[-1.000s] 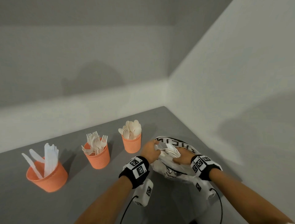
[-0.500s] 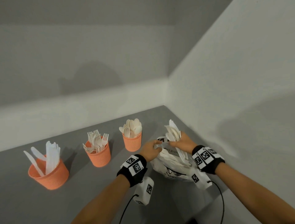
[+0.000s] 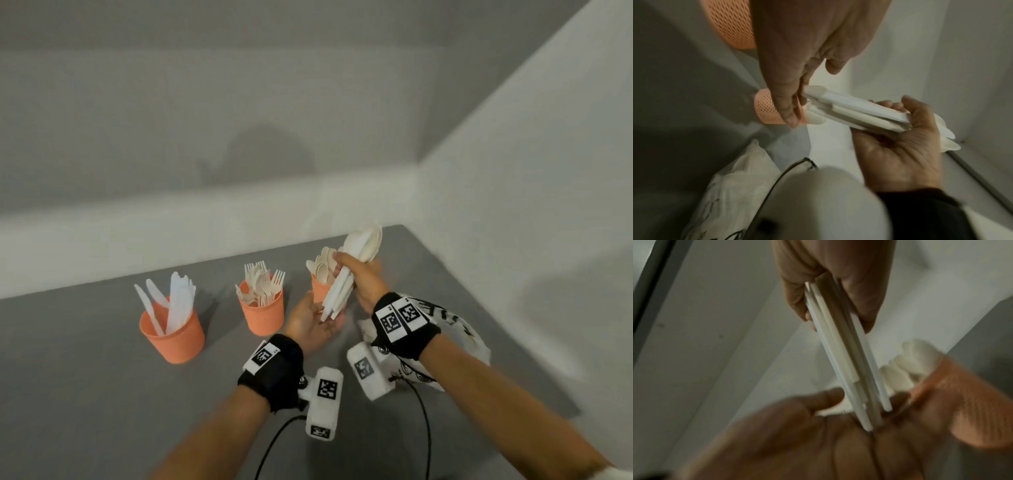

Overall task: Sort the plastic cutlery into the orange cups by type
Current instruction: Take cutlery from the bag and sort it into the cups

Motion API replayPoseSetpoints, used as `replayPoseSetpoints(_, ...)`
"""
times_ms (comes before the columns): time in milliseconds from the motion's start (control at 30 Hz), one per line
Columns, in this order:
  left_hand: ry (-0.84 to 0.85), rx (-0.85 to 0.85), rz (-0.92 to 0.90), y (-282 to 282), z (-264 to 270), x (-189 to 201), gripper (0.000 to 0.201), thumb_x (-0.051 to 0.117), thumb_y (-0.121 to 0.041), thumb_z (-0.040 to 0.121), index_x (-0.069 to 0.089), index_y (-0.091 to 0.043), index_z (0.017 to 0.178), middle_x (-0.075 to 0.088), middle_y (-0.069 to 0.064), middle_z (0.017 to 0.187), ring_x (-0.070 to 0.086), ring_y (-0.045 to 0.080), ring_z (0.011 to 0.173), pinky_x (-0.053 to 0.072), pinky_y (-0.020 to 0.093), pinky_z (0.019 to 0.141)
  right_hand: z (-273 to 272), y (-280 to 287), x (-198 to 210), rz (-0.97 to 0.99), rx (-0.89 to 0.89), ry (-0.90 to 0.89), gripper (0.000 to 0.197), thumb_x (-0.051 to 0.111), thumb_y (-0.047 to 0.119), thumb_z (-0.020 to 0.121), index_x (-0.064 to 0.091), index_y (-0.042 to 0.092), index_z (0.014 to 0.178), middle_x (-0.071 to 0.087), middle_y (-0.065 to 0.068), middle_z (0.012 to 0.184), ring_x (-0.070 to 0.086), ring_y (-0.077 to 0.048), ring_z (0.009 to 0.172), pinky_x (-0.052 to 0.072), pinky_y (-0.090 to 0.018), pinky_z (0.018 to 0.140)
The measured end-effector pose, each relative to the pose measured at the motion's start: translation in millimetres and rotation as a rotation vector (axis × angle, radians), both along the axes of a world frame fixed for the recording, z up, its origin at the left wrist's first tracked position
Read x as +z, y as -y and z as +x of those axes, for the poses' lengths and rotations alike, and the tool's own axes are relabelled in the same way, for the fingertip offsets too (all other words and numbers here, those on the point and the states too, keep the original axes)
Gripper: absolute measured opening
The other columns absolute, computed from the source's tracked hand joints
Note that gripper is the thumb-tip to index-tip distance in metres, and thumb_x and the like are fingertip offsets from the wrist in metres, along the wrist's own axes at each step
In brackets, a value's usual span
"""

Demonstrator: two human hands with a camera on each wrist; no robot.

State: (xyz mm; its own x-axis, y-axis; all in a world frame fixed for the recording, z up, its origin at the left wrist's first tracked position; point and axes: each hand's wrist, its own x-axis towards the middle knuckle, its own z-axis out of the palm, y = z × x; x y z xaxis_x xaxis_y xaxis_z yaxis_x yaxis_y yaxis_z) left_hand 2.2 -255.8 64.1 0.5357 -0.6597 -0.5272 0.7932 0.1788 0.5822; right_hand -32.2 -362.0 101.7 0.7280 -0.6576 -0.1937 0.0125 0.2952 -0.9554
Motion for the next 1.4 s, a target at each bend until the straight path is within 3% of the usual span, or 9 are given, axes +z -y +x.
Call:
replayPoseSetpoints(267,0.088,0.035,-0.066,-51,15,-1,0.033,0.032,-0.018,0.09,0.061,-0.007,0.101,0.062,0.011,0.091,0.058,0.024,0.081,0.047,0.035,0.079,25,-68,-27,-0.092,0.082,-0.02,0.016,0.066,0.0,0.078,0.054,0.01,0.079,0.059,-0.006,0.065,0.06,-0.017,0.059,0.051,-0.025,0.056)
replayPoseSetpoints(467,0.575,-0.275,0.265,-83,17,-11,0.05,0.051,-0.013,0.06,0.053,-0.021,0.109,0.058,-0.004,0.072,0.055,0.012,0.071,0.046,0.027,0.068,39,-94,-38,-0.162,0.128,-0.012,0.011,0.065,0.002,0.079,0.06,0.011,0.081,0.062,0.0,0.071,0.062,-0.011,0.067,0.049,-0.015,0.058)
replayPoseSetpoints(533,0.669,-0.316,0.339,-88,20,-14,0.038,0.055,-0.01,0.071,0.051,-0.014,0.108,0.058,0.001,0.077,0.056,0.012,0.068,0.05,0.022,0.061,39,-105,-40,-0.158,0.188,0.013,0.014,0.068,0.005,0.079,0.061,0.016,0.084,0.064,0.008,0.072,0.062,-0.001,0.065,0.048,-0.01,0.058)
replayPoseSetpoints(633,0.675,-0.294,0.373,-97,21,-16,0.006,0.048,-0.007,0.091,0.047,-0.011,0.086,0.047,0.003,0.064,0.049,0.009,0.049,0.042,0.017,0.045,43,-112,-46,-0.108,0.287,-0.03,0.019,0.07,0.008,0.079,0.064,0.01,0.097,0.065,0.004,0.073,0.062,-0.006,0.067,0.052,-0.021,0.07)
replayPoseSetpoints(900,0.584,-0.276,0.216,-114,20,-18,0.022,0.045,-0.026,0.097,0.047,-0.013,0.079,0.041,0.002,0.055,0.042,0.008,0.039,0.034,0.017,0.04,42,-113,-44,0.318,0.678,-0.111,0.015,0.052,0.024,0.092,0.059,0.011,0.094,0.074,-0.003,0.076,0.071,-0.015,0.075,0.055,-0.022,0.068)
replayPoseSetpoints(1067,0.728,-0.476,0.413,-128,32,-9,0.024,0.049,-0.035,0.094,0.054,-0.012,0.093,0.06,0.004,0.076,0.058,0.013,0.062,0.049,0.019,0.056,49,-119,-50,0.147,0.527,-0.124,0.013,0.064,0.023,0.086,0.058,0.011,0.088,0.062,0.002,0.052,0.066,-0.014,0.057,0.054,-0.022,0.056)
replayPoseSetpoints(1167,0.903,-0.609,0.641,-138,43,-4,0.024,0.054,-0.04,0.09,0.055,-0.019,0.079,0.059,-0.003,0.077,0.056,0.008,0.065,0.046,0.013,0.057,55,-117,-54,0.143,0.392,-0.061,0.015,0.069,0.019,0.082,0.057,0.01,0.085,0.048,0.002,0.043,0.056,-0.014,0.044,0.052,-0.026,0.051)
replayPoseSetpoints(1267,0.992,-0.475,0.68,-144,55,2,0.024,0.056,-0.035,0.09,0.056,-0.017,0.074,0.058,-0.001,0.074,0.053,0.008,0.062,0.043,0.011,0.054,53,-114,-53,0.154,0.368,-0.069,0.013,0.068,0.014,0.083,0.056,0.009,0.08,0.046,0.001,0.044,0.044,-0.011,0.035,0.04,-0.018,0.037)
replayPoseSetpoints(1400,0.92,-0.016,0.52,-142,68,14,0.009,0.052,-0.022,0.093,0.054,-0.014,0.088,0.061,0.005,0.083,0.056,0.013,0.065,0.046,0.023,0.061,47,-117,-51,-0.003,0.438,-0.106,0.004,0.061,0.011,0.088,0.061,0.008,0.085,0.054,-0.002,0.056,0.044,-0.007,0.035,0.038,-0.018,0.038)
